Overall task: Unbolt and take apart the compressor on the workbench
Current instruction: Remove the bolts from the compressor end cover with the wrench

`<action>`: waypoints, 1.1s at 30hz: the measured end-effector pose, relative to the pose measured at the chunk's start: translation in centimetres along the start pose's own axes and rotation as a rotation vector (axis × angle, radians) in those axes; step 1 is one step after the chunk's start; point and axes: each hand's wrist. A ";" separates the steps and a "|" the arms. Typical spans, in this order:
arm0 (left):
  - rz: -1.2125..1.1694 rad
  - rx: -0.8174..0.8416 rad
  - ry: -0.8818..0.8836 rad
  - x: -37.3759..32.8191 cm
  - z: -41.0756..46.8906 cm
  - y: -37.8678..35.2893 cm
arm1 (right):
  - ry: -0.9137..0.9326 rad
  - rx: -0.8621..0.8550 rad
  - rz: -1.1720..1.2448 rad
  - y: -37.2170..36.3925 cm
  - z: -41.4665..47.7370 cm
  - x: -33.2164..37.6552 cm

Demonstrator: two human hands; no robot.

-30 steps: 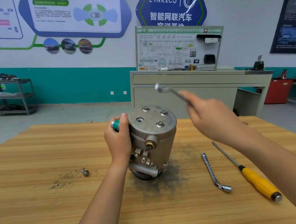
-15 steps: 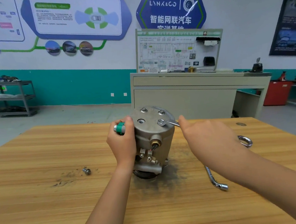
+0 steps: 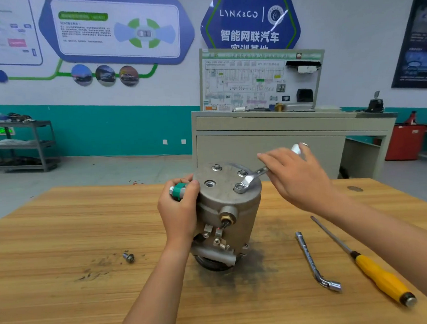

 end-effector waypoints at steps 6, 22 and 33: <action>0.002 -0.037 0.004 -0.4 0.0 0.4 | 0.253 0.228 0.006 0.8 7.4 0.3; -0.099 -0.032 0.063 -0.8 -1.6 -0.5 | -0.117 0.469 0.082 6.0 -4.2 3.1; 0.003 -0.099 0.063 -1.0 -2.4 -1.7 | -0.109 0.559 -0.194 7.9 -4.0 3.9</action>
Point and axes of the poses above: each hand's wrist, its own z-axis towards the middle knuckle, its own y-axis out of the back of the hand, x = y × z, and after that the axes turned 15 degrees about x, right-handed
